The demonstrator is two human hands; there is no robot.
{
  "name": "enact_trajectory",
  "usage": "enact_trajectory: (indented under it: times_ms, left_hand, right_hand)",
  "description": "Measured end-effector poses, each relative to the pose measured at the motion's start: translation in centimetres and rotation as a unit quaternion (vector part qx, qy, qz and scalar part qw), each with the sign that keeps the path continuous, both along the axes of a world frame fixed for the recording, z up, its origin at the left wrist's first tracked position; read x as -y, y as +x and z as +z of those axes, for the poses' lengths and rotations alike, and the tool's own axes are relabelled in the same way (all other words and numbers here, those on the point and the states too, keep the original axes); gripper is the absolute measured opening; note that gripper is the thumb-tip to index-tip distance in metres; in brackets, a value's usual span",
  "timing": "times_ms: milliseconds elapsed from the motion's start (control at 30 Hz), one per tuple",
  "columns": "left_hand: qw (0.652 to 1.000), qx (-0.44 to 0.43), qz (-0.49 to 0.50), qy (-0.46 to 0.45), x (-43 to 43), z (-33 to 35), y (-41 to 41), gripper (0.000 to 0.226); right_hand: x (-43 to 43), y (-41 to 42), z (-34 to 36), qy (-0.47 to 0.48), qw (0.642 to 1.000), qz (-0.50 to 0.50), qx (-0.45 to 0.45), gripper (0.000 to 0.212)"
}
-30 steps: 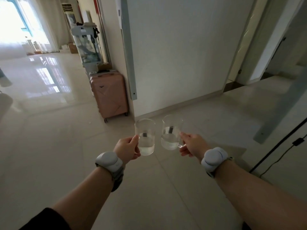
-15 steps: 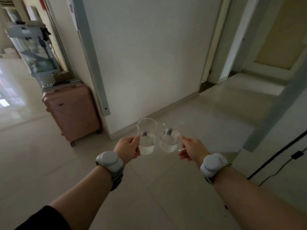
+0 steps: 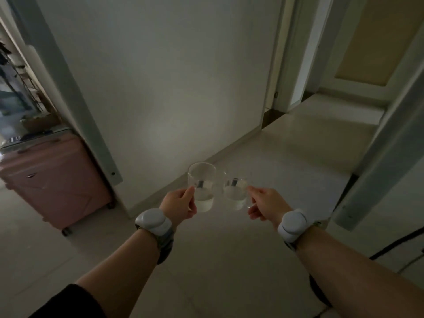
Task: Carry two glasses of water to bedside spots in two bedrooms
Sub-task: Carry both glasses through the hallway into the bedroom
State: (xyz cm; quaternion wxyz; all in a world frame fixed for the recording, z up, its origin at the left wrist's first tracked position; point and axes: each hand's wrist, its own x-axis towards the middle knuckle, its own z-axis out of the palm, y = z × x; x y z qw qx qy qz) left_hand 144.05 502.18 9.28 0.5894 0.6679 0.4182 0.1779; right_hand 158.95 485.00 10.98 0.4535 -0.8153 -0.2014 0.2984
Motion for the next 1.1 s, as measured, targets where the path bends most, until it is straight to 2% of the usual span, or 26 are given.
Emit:
enact_trajectory:
  times_ms: [200, 400, 800, 933, 1100]
  left_hand:
    - [1.0, 0.012, 0.013, -0.026, -3.4, 1.2, 11.3, 0.047]
    - [0.999, 0.026, 0.001, -0.044, -6.7, 1.1, 17.8, 0.047]
    - [0.993, 0.012, -0.121, -0.001, -22.0, -1.0, 40.1, 0.048]
    - [0.991, 0.033, -0.131, -0.019, -24.8, -0.9, 44.9, 0.044]
    - [0.988, 0.036, -0.152, -0.019, -27.9, -1.9, 54.5, 0.051]
  right_hand:
    - [-3.9, 10.5, 0.1, -0.006, 1.0, 0.0, 0.004, 0.039]
    - [-7.2, 16.3, -0.6, -0.008, 1.0, -0.022, -0.007, 0.04]
    - [-19.6, 35.2, -0.9, -0.023, 0.994, -0.106, -0.011, 0.039]
    - [-21.2, 39.0, -0.7, -0.019, 0.991, -0.133, -0.012, 0.038]
    - [-23.7, 48.0, -1.2, -0.022, 0.986, -0.164, -0.018, 0.038]
